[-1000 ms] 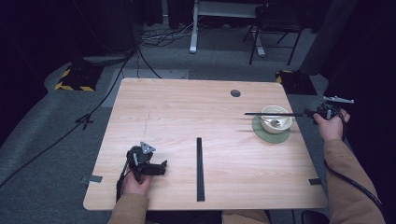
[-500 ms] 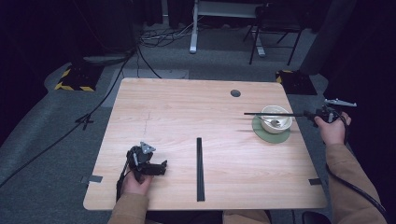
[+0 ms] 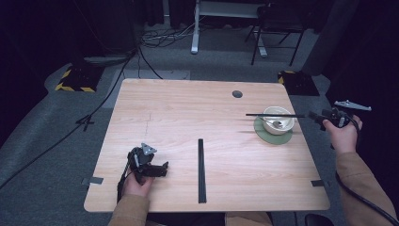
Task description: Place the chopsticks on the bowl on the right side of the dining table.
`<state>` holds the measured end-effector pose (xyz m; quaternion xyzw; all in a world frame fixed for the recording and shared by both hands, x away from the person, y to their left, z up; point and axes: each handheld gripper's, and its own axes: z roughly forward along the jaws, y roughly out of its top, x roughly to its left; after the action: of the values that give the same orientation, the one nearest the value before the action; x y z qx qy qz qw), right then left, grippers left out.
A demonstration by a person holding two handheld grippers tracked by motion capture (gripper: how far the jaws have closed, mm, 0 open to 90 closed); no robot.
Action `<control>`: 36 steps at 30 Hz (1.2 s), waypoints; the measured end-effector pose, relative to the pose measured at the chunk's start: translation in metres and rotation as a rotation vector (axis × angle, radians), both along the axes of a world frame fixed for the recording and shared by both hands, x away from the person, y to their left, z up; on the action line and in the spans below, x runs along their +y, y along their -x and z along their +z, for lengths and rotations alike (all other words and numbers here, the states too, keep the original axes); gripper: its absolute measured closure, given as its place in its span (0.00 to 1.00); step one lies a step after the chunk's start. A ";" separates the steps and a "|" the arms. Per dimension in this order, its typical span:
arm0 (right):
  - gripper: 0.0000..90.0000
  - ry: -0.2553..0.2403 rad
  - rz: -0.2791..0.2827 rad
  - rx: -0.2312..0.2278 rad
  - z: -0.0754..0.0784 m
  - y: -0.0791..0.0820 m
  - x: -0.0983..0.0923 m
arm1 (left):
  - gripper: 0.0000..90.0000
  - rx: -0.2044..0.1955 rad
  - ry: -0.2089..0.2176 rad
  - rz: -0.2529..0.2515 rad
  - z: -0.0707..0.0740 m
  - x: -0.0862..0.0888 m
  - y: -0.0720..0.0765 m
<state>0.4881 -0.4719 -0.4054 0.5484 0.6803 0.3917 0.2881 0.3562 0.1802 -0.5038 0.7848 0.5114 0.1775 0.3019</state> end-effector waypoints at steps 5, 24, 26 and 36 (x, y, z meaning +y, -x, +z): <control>0.35 -0.020 0.062 -0.011 0.015 0.021 0.011 | 0.01 0.000 0.003 -0.019 0.000 0.002 0.000; 0.29 -0.033 0.266 0.048 0.035 0.070 0.067 | 0.01 -0.006 -0.002 -0.020 0.000 0.002 0.000; 0.27 -0.021 0.298 0.079 0.031 0.074 0.073 | 0.01 -0.004 -0.005 -0.019 0.000 0.002 0.000; 0.26 -0.039 0.386 0.113 0.019 0.094 0.099 | 0.01 -0.003 -0.008 -0.017 0.001 0.002 0.000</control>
<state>0.3945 -0.3732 -0.3867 0.4343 0.7804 0.4211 0.1582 0.3557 0.1823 -0.5032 0.7899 0.5038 0.1780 0.3009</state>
